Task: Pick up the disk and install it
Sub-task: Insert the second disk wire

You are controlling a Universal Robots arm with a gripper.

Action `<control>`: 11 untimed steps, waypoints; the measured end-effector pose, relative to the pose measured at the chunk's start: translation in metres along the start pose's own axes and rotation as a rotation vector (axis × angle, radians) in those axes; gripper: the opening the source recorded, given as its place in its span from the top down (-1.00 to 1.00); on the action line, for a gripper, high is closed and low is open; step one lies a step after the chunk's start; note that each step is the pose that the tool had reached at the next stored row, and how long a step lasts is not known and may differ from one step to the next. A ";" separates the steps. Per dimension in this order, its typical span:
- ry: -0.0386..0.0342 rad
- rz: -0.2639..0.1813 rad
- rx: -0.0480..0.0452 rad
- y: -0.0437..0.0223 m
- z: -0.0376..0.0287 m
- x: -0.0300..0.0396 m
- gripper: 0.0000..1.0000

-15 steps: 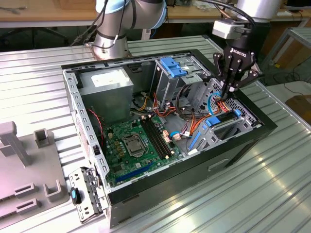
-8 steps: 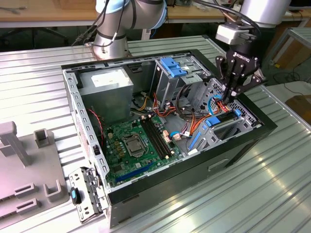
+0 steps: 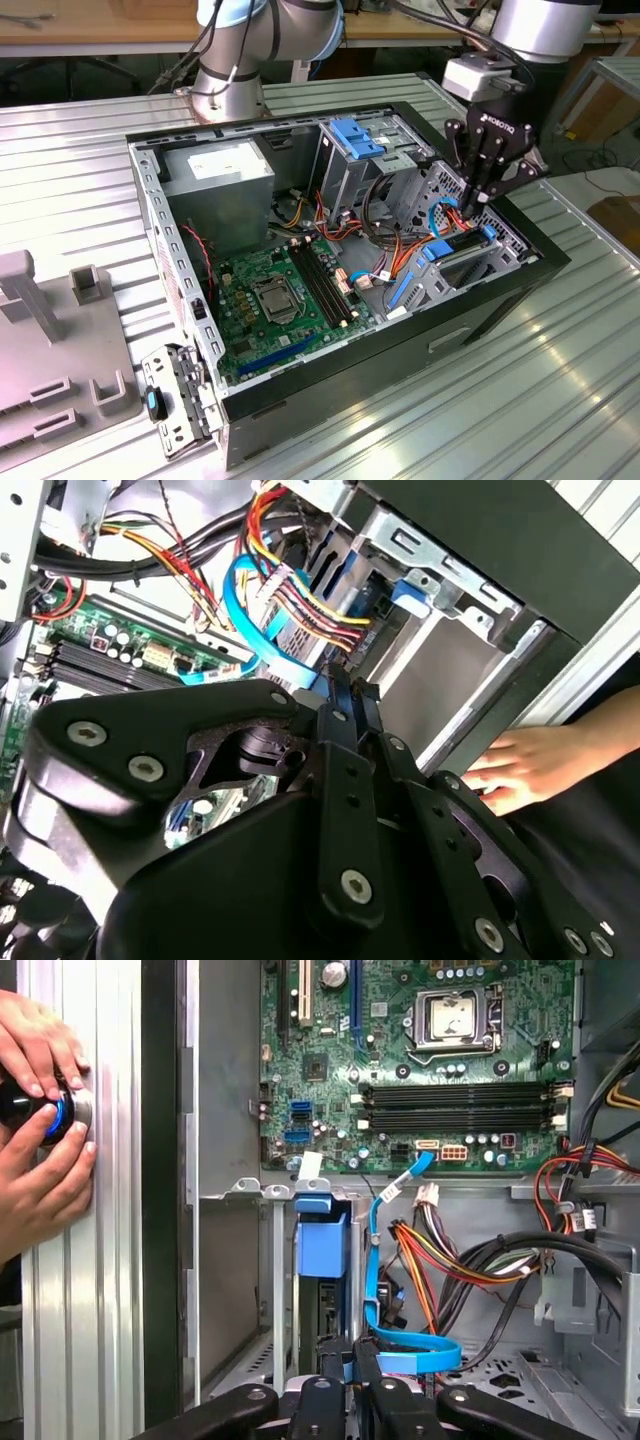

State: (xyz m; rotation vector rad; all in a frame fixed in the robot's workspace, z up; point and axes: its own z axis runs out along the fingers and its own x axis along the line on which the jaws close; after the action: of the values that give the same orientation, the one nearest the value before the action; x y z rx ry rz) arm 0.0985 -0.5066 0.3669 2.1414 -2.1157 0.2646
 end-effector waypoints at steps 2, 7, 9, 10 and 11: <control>-0.0027 0.000 0.0038 0.0023 0.0007 0.0024 0.67; -0.0035 -0.001 0.0073 0.0048 0.0022 0.0053 0.67; -0.0036 0.000 0.0076 0.0051 0.0042 0.0081 0.67; -0.0038 0.000 0.0079 0.0051 0.0050 0.0083 0.67; -0.0039 0.000 0.0088 0.0051 0.0061 0.0083 0.67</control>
State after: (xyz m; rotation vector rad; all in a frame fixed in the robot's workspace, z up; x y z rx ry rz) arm 0.0938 -0.5160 0.3625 2.1489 -2.1201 0.2705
